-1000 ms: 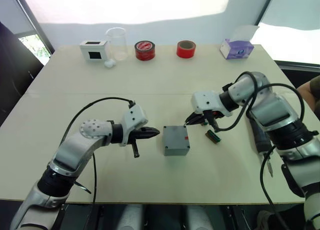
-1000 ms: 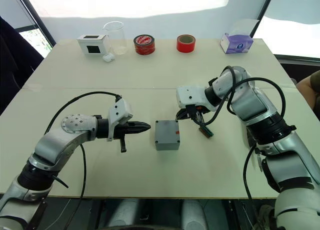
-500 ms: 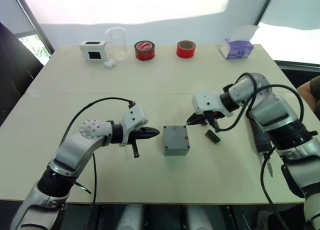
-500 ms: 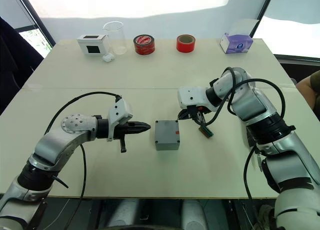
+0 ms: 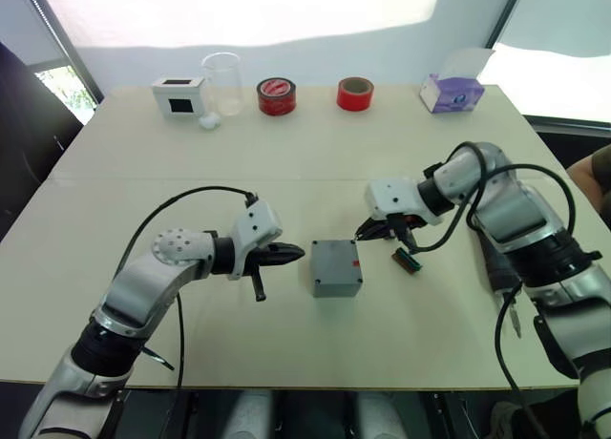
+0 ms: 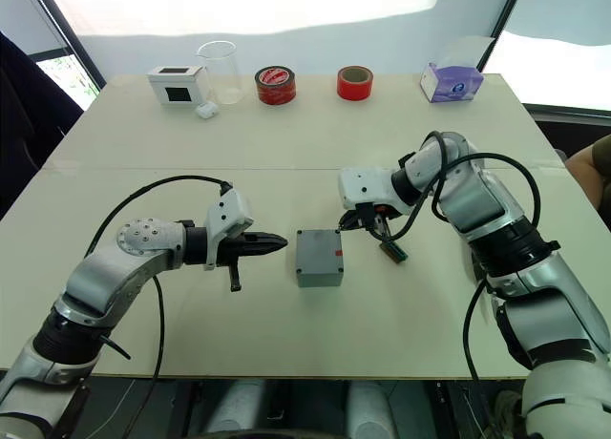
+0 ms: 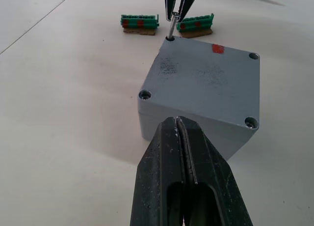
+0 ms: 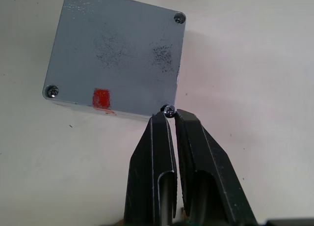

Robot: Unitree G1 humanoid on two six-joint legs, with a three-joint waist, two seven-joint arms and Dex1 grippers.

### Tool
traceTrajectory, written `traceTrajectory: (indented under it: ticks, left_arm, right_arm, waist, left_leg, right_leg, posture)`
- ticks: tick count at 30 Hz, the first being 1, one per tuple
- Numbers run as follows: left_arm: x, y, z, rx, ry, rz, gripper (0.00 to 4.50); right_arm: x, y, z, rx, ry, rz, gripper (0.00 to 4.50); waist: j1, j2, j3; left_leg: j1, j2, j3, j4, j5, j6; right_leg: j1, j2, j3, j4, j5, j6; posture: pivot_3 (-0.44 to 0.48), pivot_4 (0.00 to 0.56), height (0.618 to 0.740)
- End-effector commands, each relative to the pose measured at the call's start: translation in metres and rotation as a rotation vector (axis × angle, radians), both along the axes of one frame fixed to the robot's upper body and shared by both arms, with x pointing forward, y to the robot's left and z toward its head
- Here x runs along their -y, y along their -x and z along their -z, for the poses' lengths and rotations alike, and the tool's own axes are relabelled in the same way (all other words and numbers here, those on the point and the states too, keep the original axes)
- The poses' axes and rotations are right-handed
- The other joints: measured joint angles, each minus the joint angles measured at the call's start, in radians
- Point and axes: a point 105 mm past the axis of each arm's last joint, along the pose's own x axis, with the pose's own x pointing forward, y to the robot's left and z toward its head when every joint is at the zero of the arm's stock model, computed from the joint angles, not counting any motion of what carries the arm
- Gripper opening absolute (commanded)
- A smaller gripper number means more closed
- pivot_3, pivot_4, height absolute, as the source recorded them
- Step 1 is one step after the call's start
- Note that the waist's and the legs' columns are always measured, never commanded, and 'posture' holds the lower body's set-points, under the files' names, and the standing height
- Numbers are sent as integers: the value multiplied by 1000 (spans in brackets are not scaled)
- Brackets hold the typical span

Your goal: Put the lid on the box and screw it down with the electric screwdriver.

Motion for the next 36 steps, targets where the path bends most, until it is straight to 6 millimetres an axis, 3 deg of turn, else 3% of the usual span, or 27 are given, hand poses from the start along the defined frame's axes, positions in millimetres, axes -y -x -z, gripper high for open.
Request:
traceTrajectory:
  ticks: [1, 30, 33, 36]
  left_arm:
    - [1, 3, -7, 38, 2, 14, 0]
    - [3, 2, -6, 42, 9, 5, 0]
    - [3, 2, -6, 41, 9, 5, 0]
    - [3, 2, -6, 41, 10, 5, 0]
  right_arm:
    - [-1, -1, -3, 22, -6, -6, 10]
    - [-4, -6, 2, 13, -8, -12, 10]
    - [-4, -5, 1, 11, -8, -11, 773]
    - [-5, -6, -2, 17, -17, -7, 2100]
  waist:
    - [0, 0, 0]
    - [-5, 0, 0]
    - [-5, 0, 0]
    - [-5, 0, 0]
  left_leg:
    - [0, 0, 0, 0, 0, 0]
    - [0, 0, 0, 0, 0, 0]
    - [0, 0, 0, 0, 0, 0]
    - [0, 0, 0, 0, 0, 0]
  right_leg:
    - [0, 0, 0, 0, 0, 0]
    - [0, 0, 0, 0, 0, 0]
    - [0, 0, 0, 0, 0, 0]
    - [0, 0, 0, 0, 0, 0]
  posture:
    - [0, 150, 740]
    - [0, 150, 740]
    - [0, 150, 740]
    - [0, 150, 740]
